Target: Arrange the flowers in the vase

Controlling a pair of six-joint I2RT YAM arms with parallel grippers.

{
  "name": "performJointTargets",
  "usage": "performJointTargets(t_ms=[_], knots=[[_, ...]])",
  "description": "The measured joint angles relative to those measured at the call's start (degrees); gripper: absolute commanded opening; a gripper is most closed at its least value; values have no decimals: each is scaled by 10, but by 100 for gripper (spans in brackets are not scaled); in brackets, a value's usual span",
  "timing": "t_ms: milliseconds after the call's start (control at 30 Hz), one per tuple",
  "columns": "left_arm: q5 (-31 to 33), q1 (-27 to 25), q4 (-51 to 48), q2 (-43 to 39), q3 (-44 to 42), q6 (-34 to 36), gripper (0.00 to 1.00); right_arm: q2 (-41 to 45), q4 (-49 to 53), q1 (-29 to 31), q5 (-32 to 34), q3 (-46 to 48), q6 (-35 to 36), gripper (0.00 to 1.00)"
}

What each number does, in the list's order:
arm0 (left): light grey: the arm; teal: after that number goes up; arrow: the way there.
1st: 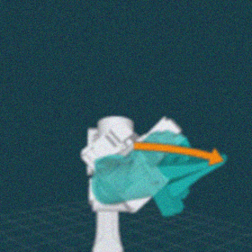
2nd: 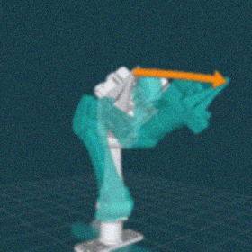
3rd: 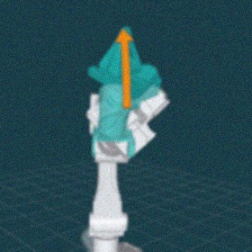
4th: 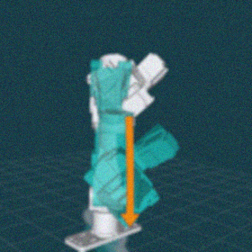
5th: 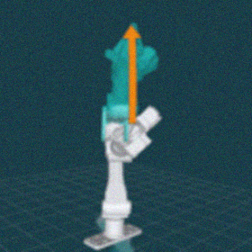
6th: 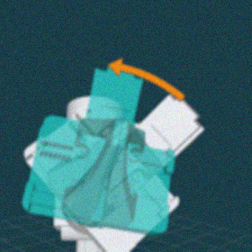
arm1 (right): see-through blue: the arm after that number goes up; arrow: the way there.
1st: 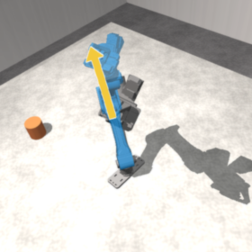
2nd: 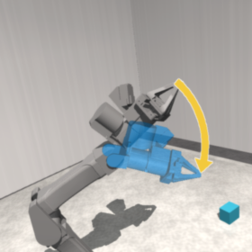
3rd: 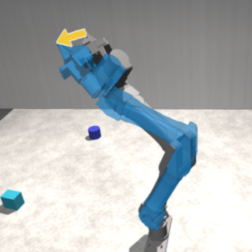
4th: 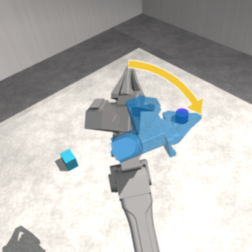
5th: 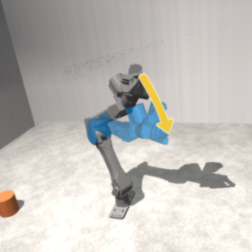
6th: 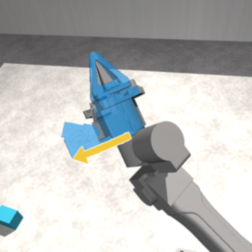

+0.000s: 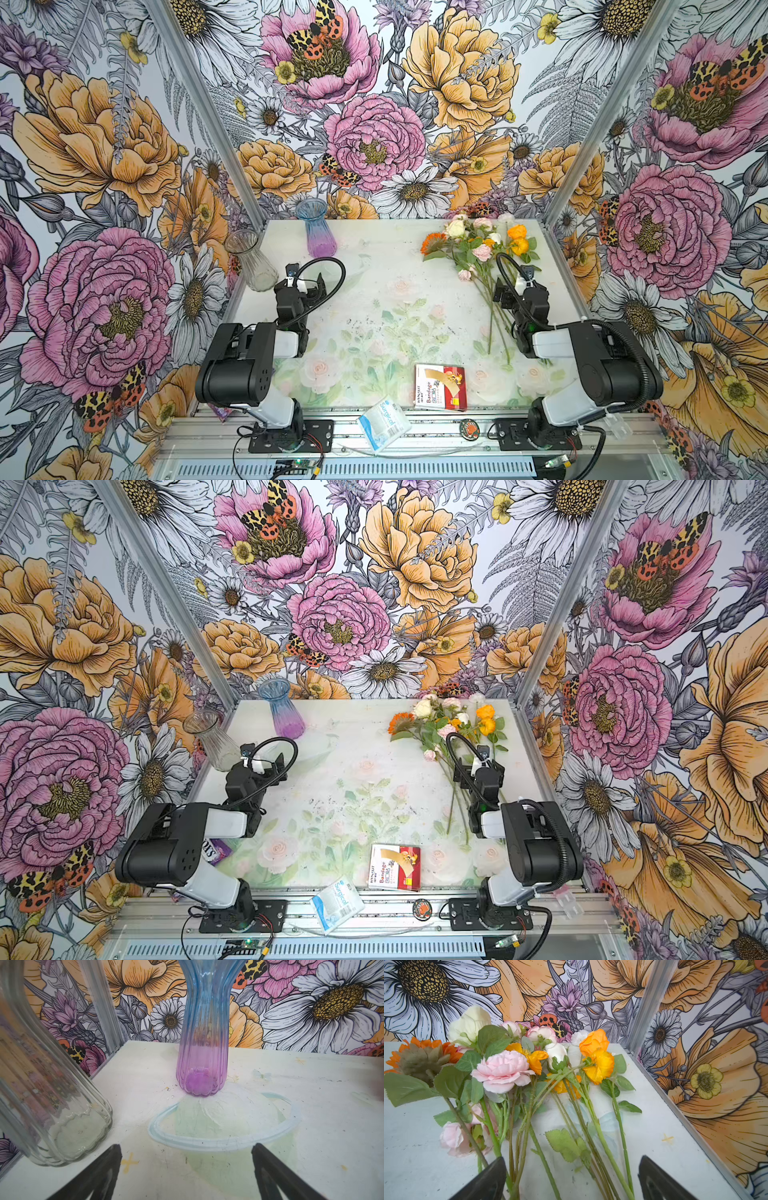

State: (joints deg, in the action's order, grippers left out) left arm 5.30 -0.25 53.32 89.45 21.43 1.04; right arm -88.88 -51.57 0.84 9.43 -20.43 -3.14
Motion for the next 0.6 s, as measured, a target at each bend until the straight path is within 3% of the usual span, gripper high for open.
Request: performJointTargets(t_ms=[600], knots=[[-17, 12, 0, 0, 0, -1, 99, 0, 0, 0, 0, 0, 0, 99]])
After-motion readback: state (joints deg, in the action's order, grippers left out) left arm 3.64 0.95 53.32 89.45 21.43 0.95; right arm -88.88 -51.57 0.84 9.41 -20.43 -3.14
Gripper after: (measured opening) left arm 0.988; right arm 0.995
